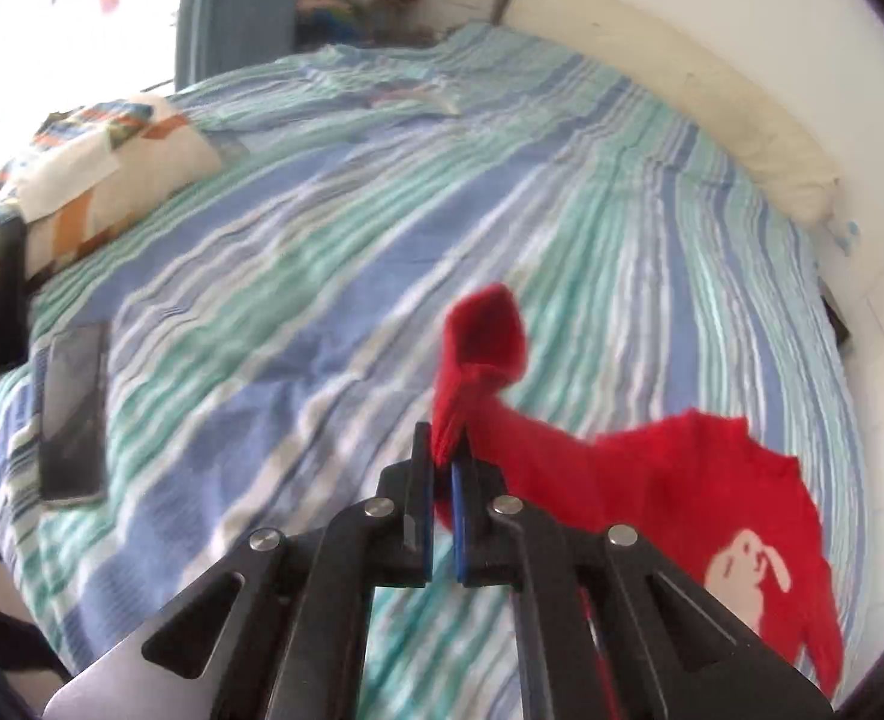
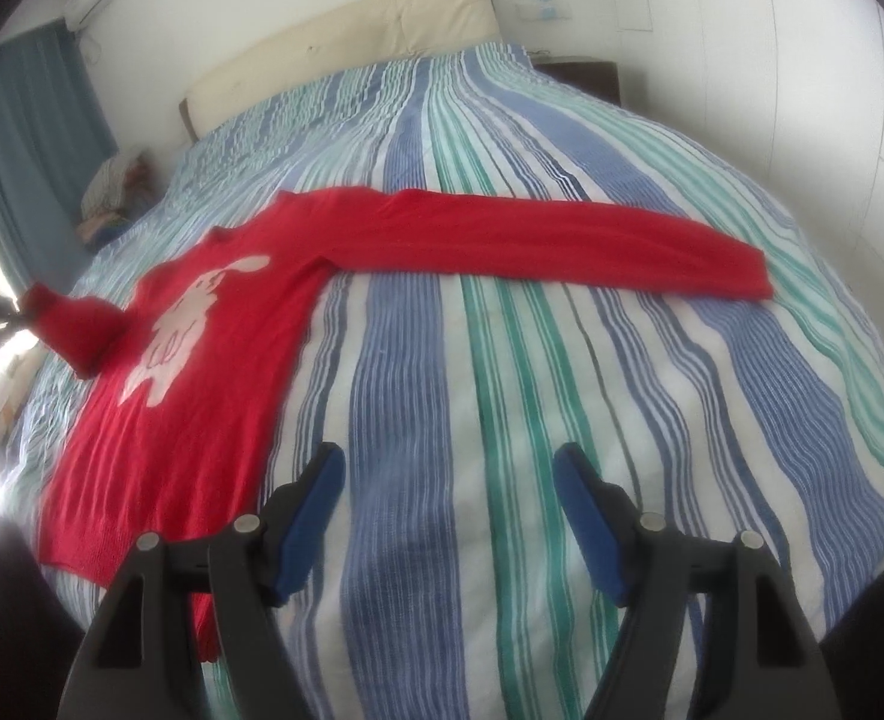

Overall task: Fold small clothes
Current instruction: 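Grasp the other sleeve cuff with the left gripper and pull it outward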

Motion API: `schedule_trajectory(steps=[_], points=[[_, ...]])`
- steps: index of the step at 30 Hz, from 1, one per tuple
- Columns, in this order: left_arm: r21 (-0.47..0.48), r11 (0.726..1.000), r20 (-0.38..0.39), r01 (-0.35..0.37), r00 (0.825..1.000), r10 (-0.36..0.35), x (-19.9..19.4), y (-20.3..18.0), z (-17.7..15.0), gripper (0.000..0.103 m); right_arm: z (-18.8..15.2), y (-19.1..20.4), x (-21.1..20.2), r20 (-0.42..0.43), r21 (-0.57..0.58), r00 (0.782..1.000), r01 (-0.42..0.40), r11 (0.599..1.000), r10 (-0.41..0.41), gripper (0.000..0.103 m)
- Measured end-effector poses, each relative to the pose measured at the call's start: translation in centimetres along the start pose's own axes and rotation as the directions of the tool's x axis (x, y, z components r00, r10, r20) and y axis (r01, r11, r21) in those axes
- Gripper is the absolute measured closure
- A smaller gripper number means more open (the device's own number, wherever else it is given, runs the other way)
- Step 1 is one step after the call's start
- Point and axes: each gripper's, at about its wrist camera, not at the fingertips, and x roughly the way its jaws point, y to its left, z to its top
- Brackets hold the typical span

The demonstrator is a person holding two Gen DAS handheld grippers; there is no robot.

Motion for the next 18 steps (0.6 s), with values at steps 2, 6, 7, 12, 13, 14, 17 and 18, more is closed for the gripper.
schedule_trajectory(steps=[2, 6, 7, 12, 13, 14, 17, 18], points=[[-0.052, 0.996, -0.014, -0.069, 0.998, 0.068, 1.0, 3.5, -0.3, 0.1, -0.1, 0.4, 0.5, -0.013, -0.007, 1.0, -0.008, 1.0, 0.007, 0.032], [-0.082, 0.986, -0.05, -0.148, 0.988, 0.144, 3.1, 6.5, -2.1, 0.1, -0.4, 1.2, 1.0, -0.028, -0.038, 1.0, -0.013, 0.999, 0.012, 0.032], [-0.091, 0.983, -0.055, -0.16, 0.986, 0.156, 3.5, 7.0, -2.4, 0.1, -0.5, 1.3, 1.1, -0.032, -0.043, 0.999, -0.012, 0.999, 0.011, 0.032], [-0.19, 0.965, -0.115, -0.179, 0.98, 0.159, 4.7, 9.4, -4.9, 0.1, -0.8, 1.3, 1.4, -0.047, -0.051, 0.999, -0.004, 0.999, 0.002, 0.032], [-0.19, 0.963, -0.128, -0.19, 0.978, 0.167, 5.1, 9.6, -5.4, 0.1, -0.8, 1.3, 1.4, -0.05, -0.05, 0.999, -0.003, 0.999, 0.001, 0.032], [-0.188, 0.962, -0.14, -0.2, 0.975, 0.175, 5.5, 9.7, -5.8, 0.1, -0.9, 1.3, 1.5, -0.052, -0.05, 0.999, -0.003, 0.999, 0.0, 0.032], [-0.187, 0.958, -0.165, -0.218, 0.968, 0.188, 6.5, 10.0, -6.6, 0.1, -0.9, 1.3, 1.8, -0.063, -0.056, 0.998, -0.002, 0.998, -0.001, 0.032], [-0.187, 0.957, -0.167, -0.221, 0.967, 0.191, 6.7, 10.1, -6.7, 0.1, -1.0, 1.3, 1.9, -0.067, -0.058, 0.998, -0.002, 0.998, -0.002, 0.032]])
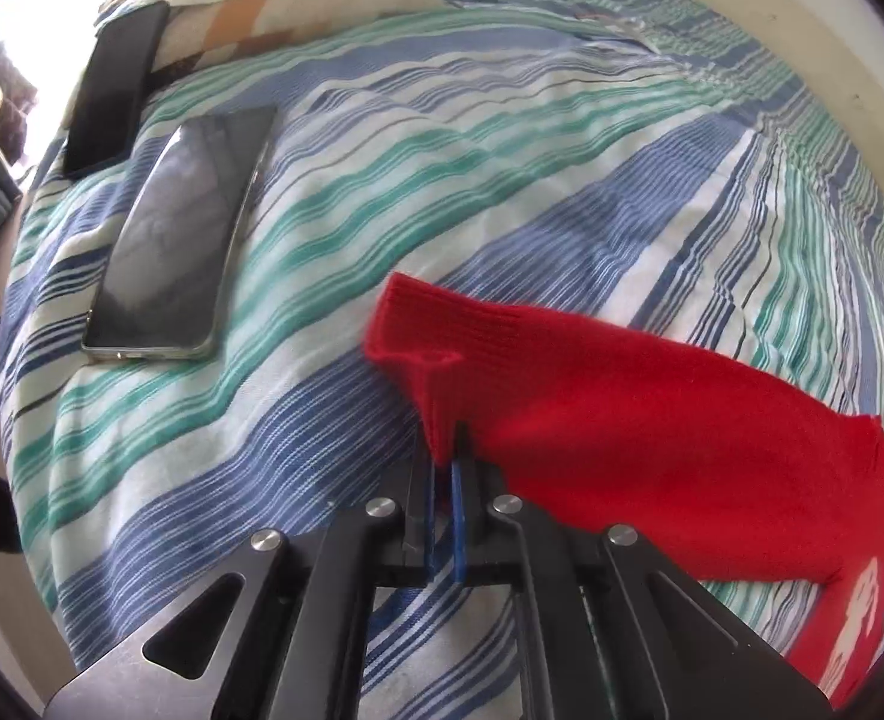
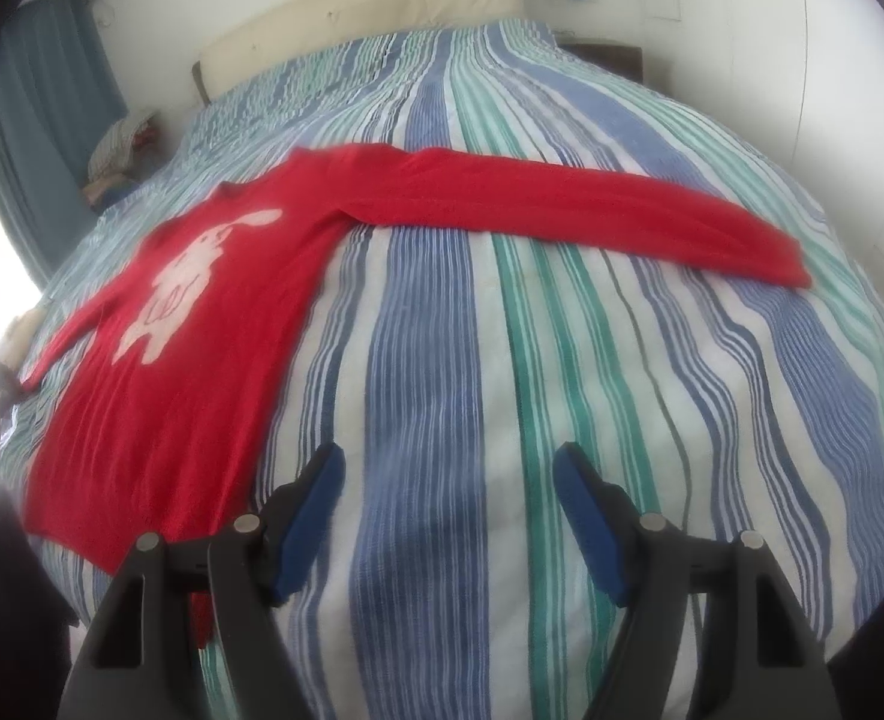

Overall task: Fold small clothes
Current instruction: 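Grasp the other sleeve cuff with the left gripper and pull it outward, then grasp the hem with both grippers and pull it to straighten the body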

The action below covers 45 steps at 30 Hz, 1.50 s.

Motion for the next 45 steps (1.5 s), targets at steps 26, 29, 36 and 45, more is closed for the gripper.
schedule_trajectory(steps=[26, 29, 36, 45], points=[[0.525, 0.769, -0.373, 0.365, 0.911, -0.177, -11.9, -9.3, -25.1, 0.038, -3.0, 6.9, 1.8, -0.355, 0.031, 0.858, -0.385, 0.922, 0.37, 0.032], [0.528, 0.788, -0.347, 0.316, 0.928, -0.14, -11.3, -8.6, -25.6, 0.038, -4.0, 7.5, 3.5, -0.396, 0.08, 0.817, -0.425, 0.902, 0.42, 0.058], [0.522, 0.798, -0.367, 0.301, 0.924, -0.109, -9.6, -7.8, -26.4, 0.049, -5.1, 7.4, 3.7, -0.423, 0.011, 0.858, -0.316, 0.949, 0.291, 0.099], [0.584, 0.754, -0.255, 0.3, 0.95, -0.181, -14.9, -8.4, -25.7, 0.037, -4.3, 8.0, 1.7, -0.374, -0.063, 0.898, -0.272, 0.96, 0.23, 0.054]])
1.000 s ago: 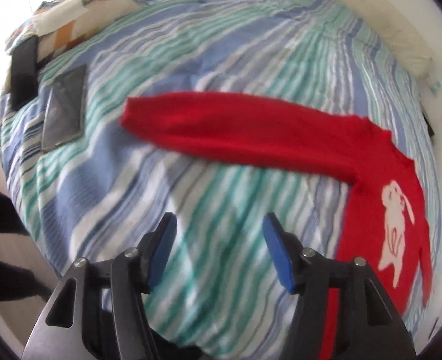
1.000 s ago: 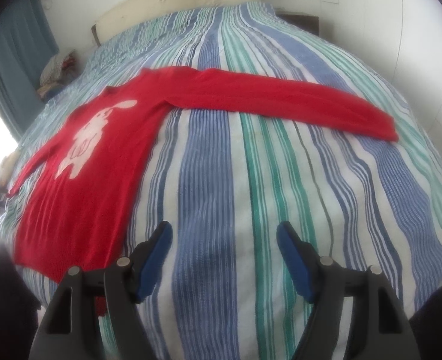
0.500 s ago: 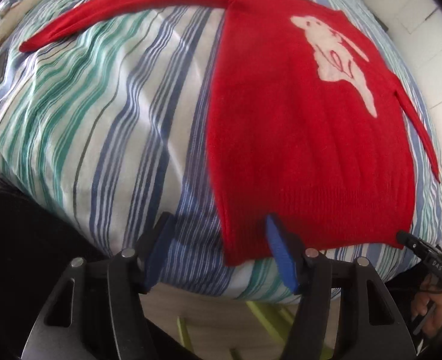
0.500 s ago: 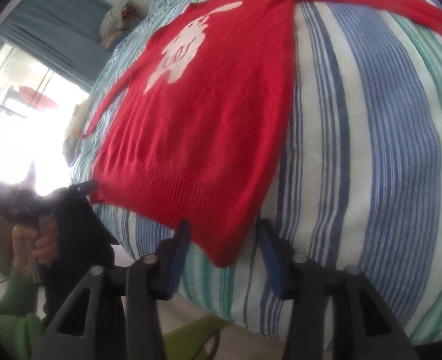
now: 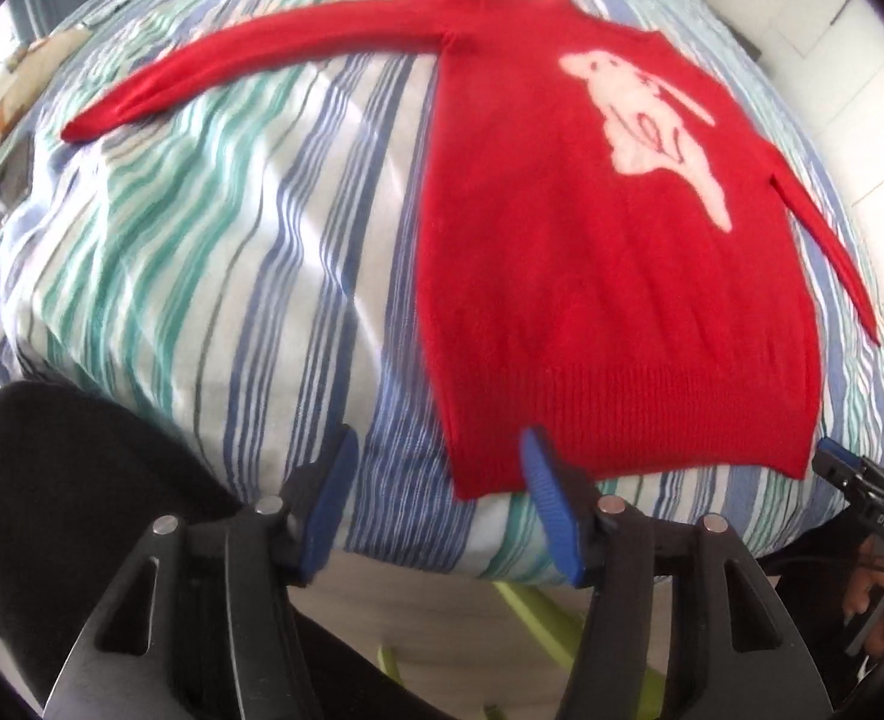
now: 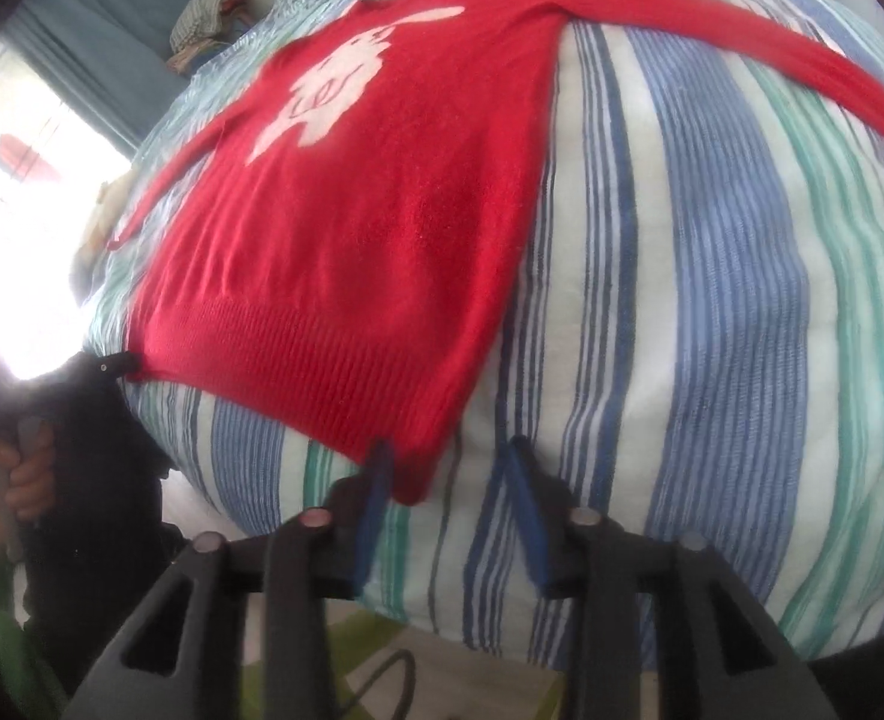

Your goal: Fold small clothes

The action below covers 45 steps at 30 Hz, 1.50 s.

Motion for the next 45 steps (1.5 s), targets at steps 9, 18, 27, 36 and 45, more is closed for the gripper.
schedule_trajectory(steps=[9, 18, 27, 36, 45], points=[[0.057, 0.995, 0.2, 0.084, 0.975, -0.094, -0.2, -4.5, 4.9, 0.025, 2.9, -0.2, -5.5, 0.302, -0.036, 0.931, 0.228, 0.973, -0.207, 0.044], [0.176, 0.984, 0.131, 0.006, 0.991, -0.03, 6.3, -7.2, 2.7, 0.024, 5.1, 1.3, -2.0, 0.36, -0.053, 0.92, 0.187, 0.981, -0.156, 0.044], [0.25, 0.967, 0.121, -0.052, 0.992, 0.023, 7.2, -8.1, 1.8, 0.001, 2.5, 1.7, 2.8, 0.245, -0.127, 0.951, 0.223, 0.966, -0.188, 0.035], [0.273, 0.96, 0.125, -0.06, 0.992, 0.027, 7.3, -8.4, 1.5, 0.001, 2.0, 1.9, 3.0, 0.251, -0.134, 0.948, 0.232, 0.963, -0.194, 0.03], [0.312, 0.947, 0.206, -0.072, 0.979, 0.006, 6.0, -8.9, 1.2, 0.001, 1.8, 2.1, 2.7, 0.264, -0.132, 0.944, 0.24, 0.962, -0.199, 0.028]])
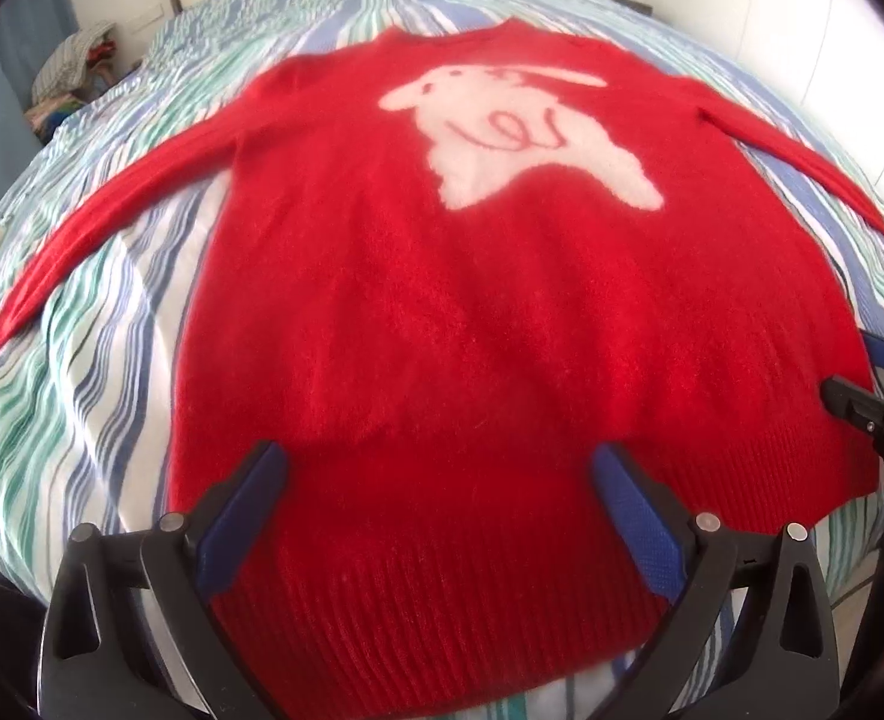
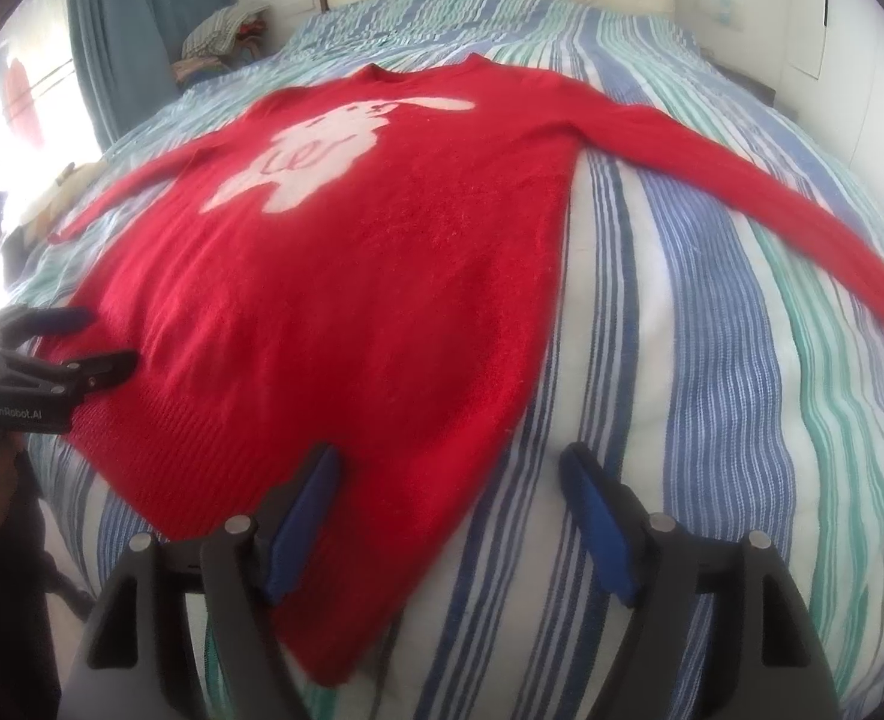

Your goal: Fold small clothes

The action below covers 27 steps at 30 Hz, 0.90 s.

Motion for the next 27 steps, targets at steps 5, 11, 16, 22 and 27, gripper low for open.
schedule_trajectory(steps=[5, 11, 16, 22, 27], points=[[-0.044, 0.999, 0.159, 0.029, 0.987, -0.022, -2.9, 0.6, 0.4, 0.001, 0.4, -0.8, -2.5, 0.111, 0.047, 0.993, 0.022, 0.999, -0.027, 0.028], [-0.104, 0.995, 0.203, 0.007, 0.979, 0.014, -4.7, 1.7, 1.8, 0.001, 1.1, -2.5, -4.7, 0.207, 0.114, 0.972, 0.092, 0.989, -0.114, 0.028], [-0.116, 0.993, 0.196, -0.013, 0.98, 0.035, -5.9, 2.8, 1.8, 0.001, 1.7, -3.4, -5.0, 0.216, 0.151, 0.968, 0.095, 0.984, -0.126, 0.028], [-0.239, 0.97, 0.181, -0.04, 0.98, 0.085, -5.7, 5.9, 0.0, 0.001, 1.3, -4.0, -4.9, 0.198, 0.177, 0.973, 0.081, 0.981, -0.116, 0.028], [-0.334, 0.941, 0.162, -0.056, 0.98, 0.116, -5.0, 7.7, -0.6, 0.001, 1.2, -4.2, -4.9, 0.198, 0.185, 0.973, 0.085, 0.979, -0.121, 0.028]])
